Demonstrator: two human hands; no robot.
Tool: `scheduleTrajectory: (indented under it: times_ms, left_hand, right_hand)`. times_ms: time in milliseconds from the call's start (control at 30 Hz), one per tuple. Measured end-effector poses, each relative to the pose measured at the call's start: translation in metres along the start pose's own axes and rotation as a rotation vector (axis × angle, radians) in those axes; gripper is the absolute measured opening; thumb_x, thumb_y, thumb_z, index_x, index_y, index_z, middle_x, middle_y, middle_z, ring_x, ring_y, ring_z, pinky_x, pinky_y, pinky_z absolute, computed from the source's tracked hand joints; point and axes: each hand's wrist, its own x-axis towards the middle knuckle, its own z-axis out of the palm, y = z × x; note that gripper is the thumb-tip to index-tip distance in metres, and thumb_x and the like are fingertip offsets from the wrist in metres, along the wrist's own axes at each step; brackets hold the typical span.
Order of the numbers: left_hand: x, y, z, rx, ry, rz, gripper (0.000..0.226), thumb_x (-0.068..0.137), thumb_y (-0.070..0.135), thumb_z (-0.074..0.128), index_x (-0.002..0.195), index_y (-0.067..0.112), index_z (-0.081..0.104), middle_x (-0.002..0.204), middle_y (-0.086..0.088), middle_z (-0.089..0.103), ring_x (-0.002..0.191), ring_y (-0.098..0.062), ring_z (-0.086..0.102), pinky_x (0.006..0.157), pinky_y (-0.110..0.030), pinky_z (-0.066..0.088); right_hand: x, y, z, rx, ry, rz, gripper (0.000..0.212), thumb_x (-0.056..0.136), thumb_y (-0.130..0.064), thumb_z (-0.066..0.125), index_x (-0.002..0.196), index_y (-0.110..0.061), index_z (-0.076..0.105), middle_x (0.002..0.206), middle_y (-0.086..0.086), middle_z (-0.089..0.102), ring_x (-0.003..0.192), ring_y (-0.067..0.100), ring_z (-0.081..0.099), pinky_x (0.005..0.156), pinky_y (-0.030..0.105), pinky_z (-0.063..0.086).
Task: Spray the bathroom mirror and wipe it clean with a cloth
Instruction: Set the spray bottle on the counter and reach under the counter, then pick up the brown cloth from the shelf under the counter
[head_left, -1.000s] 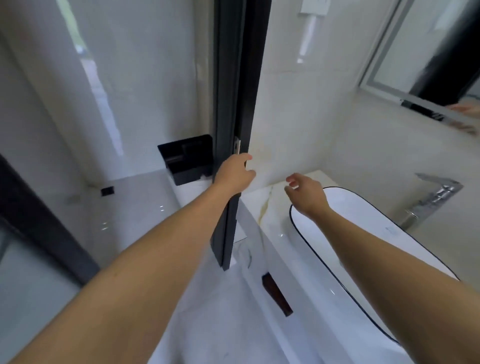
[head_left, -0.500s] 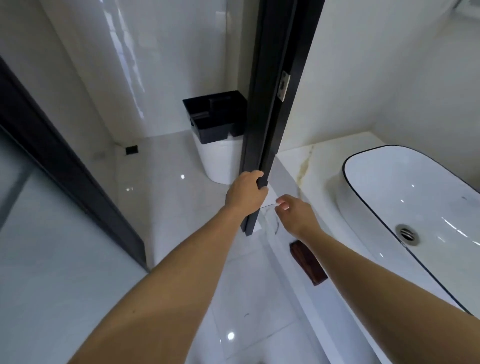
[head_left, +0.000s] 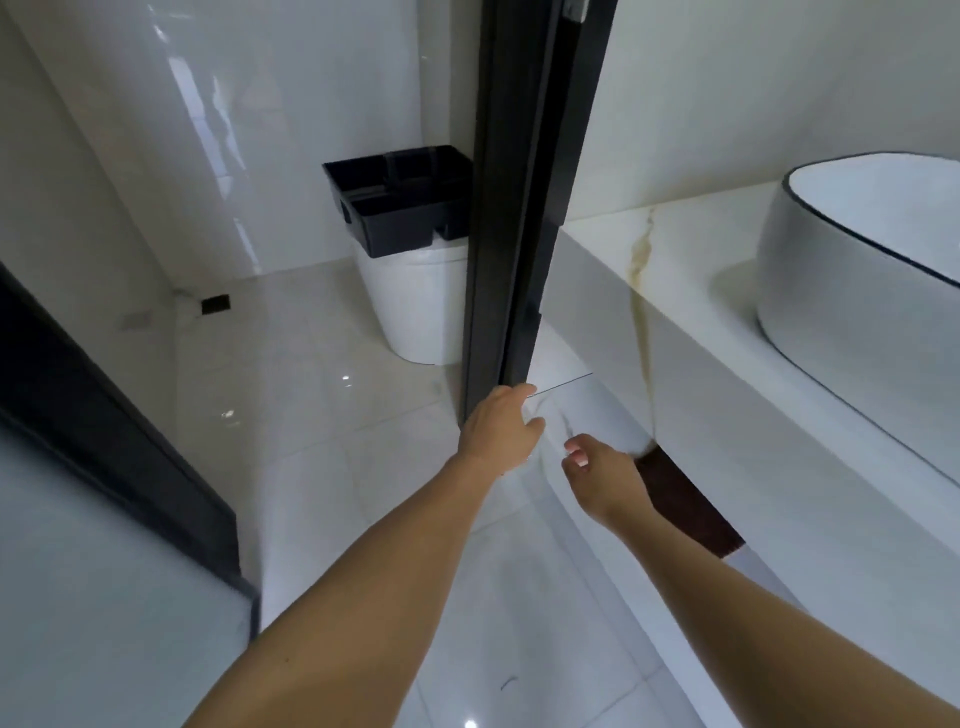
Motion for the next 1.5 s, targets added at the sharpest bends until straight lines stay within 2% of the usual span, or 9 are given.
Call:
scheduleTrajectory:
  times_ms: [167,300,500,633,900,1200,1400,1500]
  left_hand:
    - [0.035,-0.002,0.061,-0.014,-0.043,0.101,0.051,0.100,0.032,0.053,0.149,0.027,0.042,0.150,-0.002,0.043,0.132,-0.023,0.048,0.104,-0.035,0.042]
    - [0.059,0.001,0.098,-0.039,-0.059,0.192,0.051,0.100,0.033,0.052,0.149,0.027,0.041,0.152,-0.003,0.041,0.131,-0.026,0.048,0.107,-0.042,0.043]
    - [0.087,-0.007,0.134,-0.047,-0.033,0.323,0.051,0.100,0.033,0.051,0.150,0.025,0.040,0.152,-0.003,0.041,0.131,-0.025,0.048,0.107,-0.041,0.043]
    - [0.098,-0.021,0.162,-0.034,-0.037,0.361,0.052,0.100,0.035,0.050,0.150,0.026,0.039,0.152,-0.004,0.040,0.133,-0.026,0.046,0.109,-0.041,0.041]
    - [0.108,-0.051,0.213,-0.037,-0.110,0.406,0.052,0.100,0.036,0.052,0.150,0.024,0.040,0.151,-0.007,0.042,0.135,-0.026,0.044,0.109,-0.039,0.041]
    - [0.115,-0.031,0.260,0.015,-0.210,0.478,0.050,0.100,0.039,0.053,0.146,0.022,0.046,0.148,-0.006,0.049,0.135,-0.025,0.047,0.109,-0.033,0.038]
    - [0.127,-0.015,0.295,0.133,-0.268,0.520,0.049,0.099,0.045,0.050,0.145,0.025,0.048,0.149,-0.002,0.046,0.134,-0.024,0.046,0.112,-0.041,0.038]
    - [0.128,-0.009,0.311,0.188,-0.248,0.529,0.047,0.098,0.047,0.053,0.137,0.022,0.056,0.143,-0.005,0.050,0.129,-0.027,0.049,0.109,-0.041,0.041]
  right_hand:
    - [0.027,0.048,0.021,-0.051,0.069,0.058,0.034,0.100,-0.025,0.046,0.132,-0.015,0.053,0.124,0.004,0.067,0.115,0.026,0.060,0.091,0.031,0.046]
    - [0.040,0.079,0.030,-0.080,0.150,0.072,0.036,0.101,-0.025,0.047,0.135,-0.015,0.052,0.124,0.006,0.068,0.114,0.025,0.063,0.089,0.029,0.047]
    - [0.054,0.113,0.052,-0.091,0.218,0.115,0.035,0.100,-0.026,0.043,0.132,-0.015,0.052,0.125,0.008,0.067,0.109,0.029,0.065,0.089,0.034,0.053]
    - [0.056,0.128,0.071,-0.103,0.260,0.149,0.039,0.101,-0.025,0.044,0.138,-0.016,0.049,0.127,0.010,0.066,0.115,0.030,0.061,0.089,0.032,0.049]
    - [0.044,0.167,0.099,-0.131,0.318,0.226,0.041,0.100,-0.027,0.045,0.141,-0.019,0.049,0.135,0.009,0.061,0.122,0.031,0.056,0.098,0.039,0.049]
    - [0.019,0.229,0.099,-0.229,0.336,0.403,0.040,0.102,-0.027,0.043,0.140,-0.024,0.049,0.139,0.005,0.055,0.125,0.028,0.050,0.105,0.039,0.045]
    - [0.022,0.262,0.100,-0.240,0.357,0.376,0.033,0.102,-0.029,0.044,0.132,-0.023,0.056,0.134,0.002,0.058,0.119,0.025,0.055,0.101,0.034,0.047]
    - [0.023,0.268,0.106,-0.301,0.368,0.332,0.035,0.101,-0.032,0.047,0.135,-0.024,0.053,0.136,0.000,0.053,0.125,0.024,0.048,0.103,0.032,0.045]
